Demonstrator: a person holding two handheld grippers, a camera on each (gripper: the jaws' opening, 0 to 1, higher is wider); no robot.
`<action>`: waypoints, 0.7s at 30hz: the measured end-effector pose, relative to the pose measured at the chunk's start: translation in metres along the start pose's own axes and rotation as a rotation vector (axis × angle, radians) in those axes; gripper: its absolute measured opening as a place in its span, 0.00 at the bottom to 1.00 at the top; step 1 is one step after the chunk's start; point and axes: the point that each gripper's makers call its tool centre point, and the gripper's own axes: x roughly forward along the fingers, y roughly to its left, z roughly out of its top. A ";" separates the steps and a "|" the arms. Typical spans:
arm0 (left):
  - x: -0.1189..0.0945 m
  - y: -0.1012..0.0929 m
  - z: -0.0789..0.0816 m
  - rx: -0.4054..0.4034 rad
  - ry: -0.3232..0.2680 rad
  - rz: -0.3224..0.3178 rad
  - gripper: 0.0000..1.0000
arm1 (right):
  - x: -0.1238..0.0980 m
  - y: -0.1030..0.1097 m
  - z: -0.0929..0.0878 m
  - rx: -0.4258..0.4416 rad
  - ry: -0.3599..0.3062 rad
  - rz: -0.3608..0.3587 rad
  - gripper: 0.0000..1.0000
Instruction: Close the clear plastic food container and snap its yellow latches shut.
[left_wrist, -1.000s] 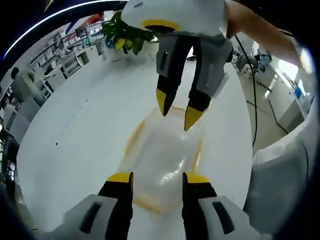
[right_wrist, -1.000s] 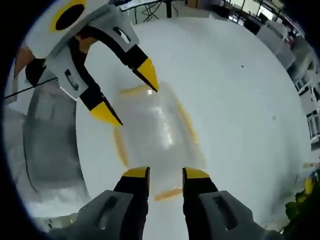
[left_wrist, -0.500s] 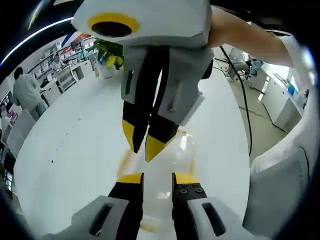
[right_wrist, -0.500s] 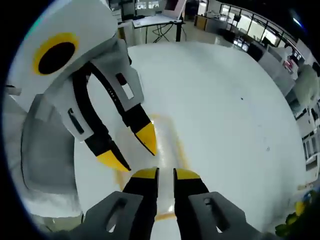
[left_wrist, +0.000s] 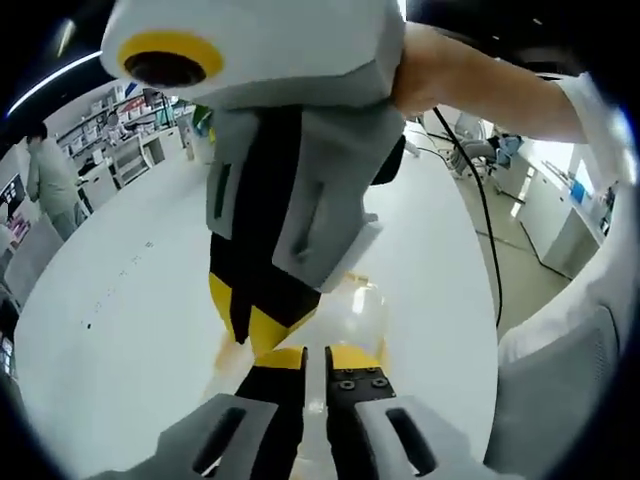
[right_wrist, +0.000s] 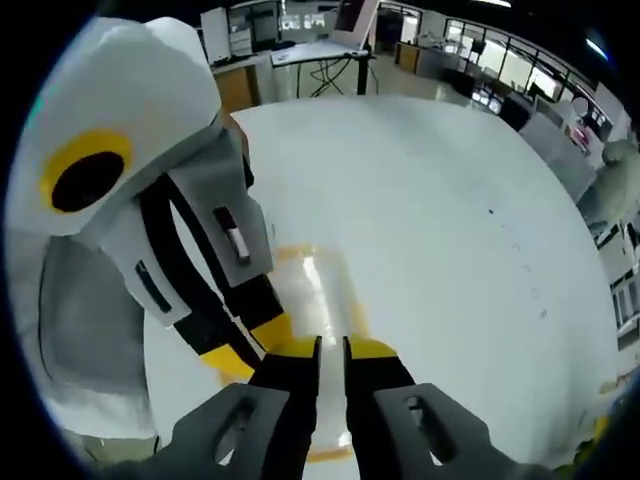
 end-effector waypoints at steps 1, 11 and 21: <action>0.000 -0.001 -0.002 0.001 0.005 -0.003 0.02 | 0.000 0.000 -0.001 -0.012 0.003 0.003 0.09; 0.000 -0.015 -0.006 0.036 -0.029 -0.046 0.17 | 0.004 -0.009 -0.014 -0.041 0.036 0.001 0.30; -0.003 -0.030 -0.018 0.200 -0.010 -0.082 0.33 | 0.010 -0.001 -0.019 -0.092 0.083 0.117 0.37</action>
